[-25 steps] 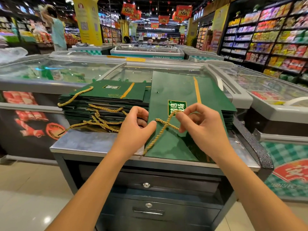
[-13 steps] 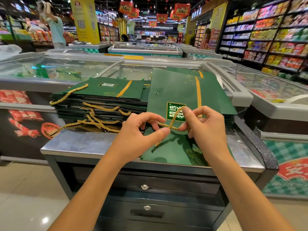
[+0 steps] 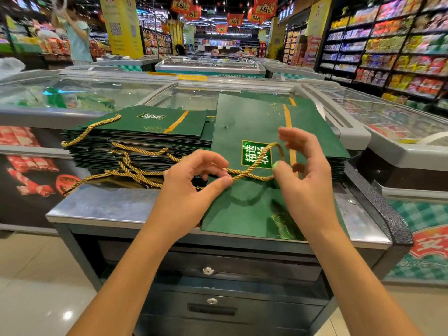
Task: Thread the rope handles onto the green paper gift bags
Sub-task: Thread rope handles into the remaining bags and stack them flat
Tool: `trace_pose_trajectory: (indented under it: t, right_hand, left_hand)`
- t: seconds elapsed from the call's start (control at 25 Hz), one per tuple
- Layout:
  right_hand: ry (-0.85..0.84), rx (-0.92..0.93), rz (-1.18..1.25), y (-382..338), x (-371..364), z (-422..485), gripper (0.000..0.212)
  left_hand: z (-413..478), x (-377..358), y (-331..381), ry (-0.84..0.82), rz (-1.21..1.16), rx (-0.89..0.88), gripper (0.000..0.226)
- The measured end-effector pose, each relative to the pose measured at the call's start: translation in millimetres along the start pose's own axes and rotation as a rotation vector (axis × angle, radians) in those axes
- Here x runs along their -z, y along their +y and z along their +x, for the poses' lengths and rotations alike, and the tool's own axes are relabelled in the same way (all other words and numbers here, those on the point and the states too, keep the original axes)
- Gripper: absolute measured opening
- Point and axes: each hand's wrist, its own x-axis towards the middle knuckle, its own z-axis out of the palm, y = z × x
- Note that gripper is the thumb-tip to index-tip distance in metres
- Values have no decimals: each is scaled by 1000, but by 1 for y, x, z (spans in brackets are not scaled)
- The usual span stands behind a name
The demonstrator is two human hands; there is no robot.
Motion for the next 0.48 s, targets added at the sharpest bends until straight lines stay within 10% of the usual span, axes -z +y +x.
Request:
trace_pose_trajectory:
  t: [0.12, 0.28, 0.48]
  right_hand:
    - [-230, 209, -147, 1, -1, -5, 56]
    - [-321, 312, -200, 15, -4, -1, 19]
    - [-314, 182, -103, 17, -5, 0, 9]
  left_hand:
    - [1, -1, 0, 55, -33, 14, 22]
    - [0, -1, 2, 69, -77, 23, 19]
    - [0, 0, 6, 14, -121, 66, 21]
